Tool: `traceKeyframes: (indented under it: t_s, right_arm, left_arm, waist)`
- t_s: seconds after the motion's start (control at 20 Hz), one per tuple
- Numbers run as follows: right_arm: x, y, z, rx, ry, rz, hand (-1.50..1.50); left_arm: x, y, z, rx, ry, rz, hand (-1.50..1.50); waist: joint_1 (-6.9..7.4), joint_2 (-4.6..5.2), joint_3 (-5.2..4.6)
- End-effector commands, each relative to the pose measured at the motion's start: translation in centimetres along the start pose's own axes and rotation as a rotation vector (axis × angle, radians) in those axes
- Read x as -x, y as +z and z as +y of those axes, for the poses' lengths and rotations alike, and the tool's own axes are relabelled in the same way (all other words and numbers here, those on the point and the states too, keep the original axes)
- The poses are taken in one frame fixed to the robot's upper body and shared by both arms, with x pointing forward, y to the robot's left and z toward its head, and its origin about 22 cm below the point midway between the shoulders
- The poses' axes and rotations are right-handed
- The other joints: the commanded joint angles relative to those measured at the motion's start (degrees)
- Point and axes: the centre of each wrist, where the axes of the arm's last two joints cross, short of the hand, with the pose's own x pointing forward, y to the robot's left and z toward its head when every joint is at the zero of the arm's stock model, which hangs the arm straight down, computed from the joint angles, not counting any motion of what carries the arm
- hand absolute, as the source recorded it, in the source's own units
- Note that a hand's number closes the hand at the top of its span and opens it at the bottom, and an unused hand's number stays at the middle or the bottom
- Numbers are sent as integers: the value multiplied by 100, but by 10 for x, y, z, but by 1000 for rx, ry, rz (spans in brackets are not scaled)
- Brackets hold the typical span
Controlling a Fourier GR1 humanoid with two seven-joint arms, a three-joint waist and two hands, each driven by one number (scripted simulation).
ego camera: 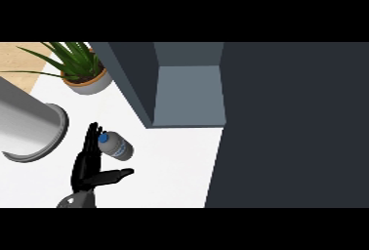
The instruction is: Pick up the bottled water, place it into the cabinet and close the cabinet
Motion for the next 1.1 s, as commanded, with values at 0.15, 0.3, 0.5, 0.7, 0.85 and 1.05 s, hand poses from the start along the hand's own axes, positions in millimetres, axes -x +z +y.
traceKeyframes:
  t_s: [0.15, 0.3, 0.5, 0.7, 0.85, 1.05]
  right_arm:
    - [-23, 29, 2, 3, 6, -72, -150]
    - [-24, 32, -3, 27, -3, -67, -150]
    - [-27, 26, -3, 45, 17, -70, -150]
    - [-30, 38, -8, 38, 7, -62, -150]
    - [-21, 35, -9, 50, 11, -59, -150]
    - [-28, 30, -22, 45, 47, -52, -150]
  left_arm:
    - [17, -5, 2, 7, 55, -32, -150]
    - [10, -30, -10, 16, 82, -9, -150]
    - [18, -22, -26, 26, 139, 4, -150]
    - [19, -23, -24, 66, 176, 1, 150]
    - [20, -29, -30, 103, 237, 29, 150]
    - [18, -36, -50, 149, 126, -62, 150]
  waist:
    - [-32, 11, -3]
    - [-57, 16, -3]
    - [6, 7, -3]
    - [-32, 3, 0]
    - [-67, 20, -4]
    - [-40, 25, -1]
